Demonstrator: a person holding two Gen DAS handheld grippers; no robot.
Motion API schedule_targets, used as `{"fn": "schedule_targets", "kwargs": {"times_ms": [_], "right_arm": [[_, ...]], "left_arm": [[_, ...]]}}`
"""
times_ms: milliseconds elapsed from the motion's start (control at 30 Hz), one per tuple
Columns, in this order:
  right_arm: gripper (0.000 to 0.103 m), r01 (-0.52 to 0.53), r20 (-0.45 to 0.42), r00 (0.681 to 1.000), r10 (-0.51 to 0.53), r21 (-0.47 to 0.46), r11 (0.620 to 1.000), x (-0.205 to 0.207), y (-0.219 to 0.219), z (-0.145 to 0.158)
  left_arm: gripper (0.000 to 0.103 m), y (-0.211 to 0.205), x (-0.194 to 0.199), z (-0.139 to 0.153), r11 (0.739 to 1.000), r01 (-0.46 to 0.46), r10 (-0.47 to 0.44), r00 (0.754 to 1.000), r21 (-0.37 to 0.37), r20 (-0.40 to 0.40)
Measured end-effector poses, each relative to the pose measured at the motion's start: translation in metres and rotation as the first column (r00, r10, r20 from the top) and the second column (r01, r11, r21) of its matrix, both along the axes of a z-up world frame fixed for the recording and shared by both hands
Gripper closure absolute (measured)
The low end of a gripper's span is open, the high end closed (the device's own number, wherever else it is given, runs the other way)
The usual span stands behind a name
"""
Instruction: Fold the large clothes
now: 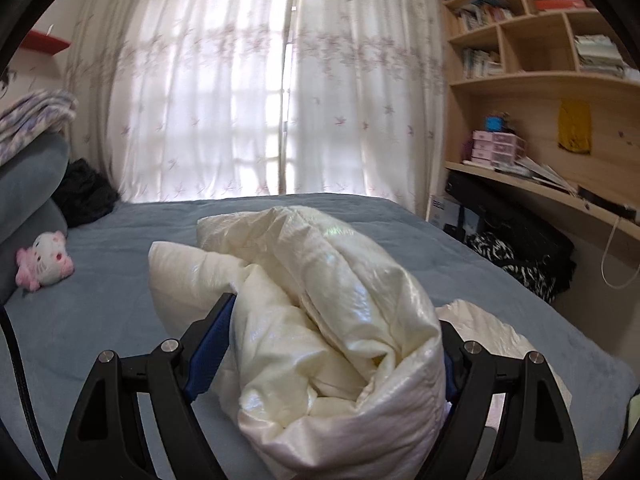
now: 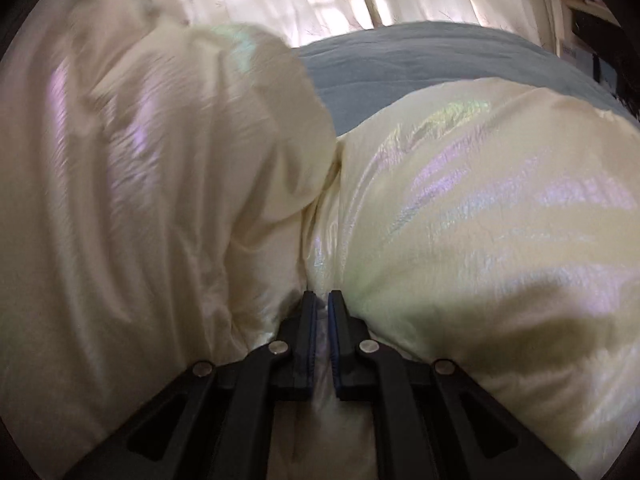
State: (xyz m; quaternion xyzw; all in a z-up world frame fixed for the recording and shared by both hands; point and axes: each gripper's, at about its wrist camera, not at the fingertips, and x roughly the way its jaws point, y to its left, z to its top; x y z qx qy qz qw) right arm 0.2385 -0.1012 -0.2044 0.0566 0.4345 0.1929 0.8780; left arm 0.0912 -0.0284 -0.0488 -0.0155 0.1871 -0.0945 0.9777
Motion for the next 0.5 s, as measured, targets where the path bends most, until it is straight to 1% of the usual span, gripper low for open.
{"fn": "schedule_targets", "kwargs": {"times_ms": [133,233,300,367,433,500], "right_arm": [[0.097,0.005,-0.006,1.0,-0.004,0.059,0.998,-0.001,-0.01,-0.001],[0.097,0.011,-0.039,0.999,-0.006,0.115,0.993,-0.002,-0.021,0.004],[0.097,0.028,-0.096,0.995,-0.009,0.194,0.981,-0.005,-0.035,0.01],[0.097,0.046,-0.138,0.99,-0.008,0.277,0.96,-0.01,-0.052,0.018],[0.096,0.081,-0.144,0.989,-0.034,0.335,0.939,-0.02,-0.075,0.032],[0.096,0.129,-0.122,0.988,-0.093,0.338,0.932,-0.034,-0.102,0.049]], "left_arm": [[0.021,-0.021,-0.003,0.003,0.999,0.039,-0.04,0.999,0.033,0.021],[0.021,-0.035,-0.007,0.006,0.996,0.076,-0.078,0.996,0.05,0.039],[0.021,-0.046,-0.01,0.009,0.992,0.111,-0.114,0.992,0.057,0.05],[0.021,-0.054,-0.011,0.01,0.989,0.137,-0.141,0.988,0.063,0.056],[0.021,-0.065,-0.011,0.011,0.984,0.169,-0.172,0.984,0.065,0.053],[0.021,-0.076,-0.01,0.01,0.98,0.191,-0.194,0.98,0.063,0.045]]}}
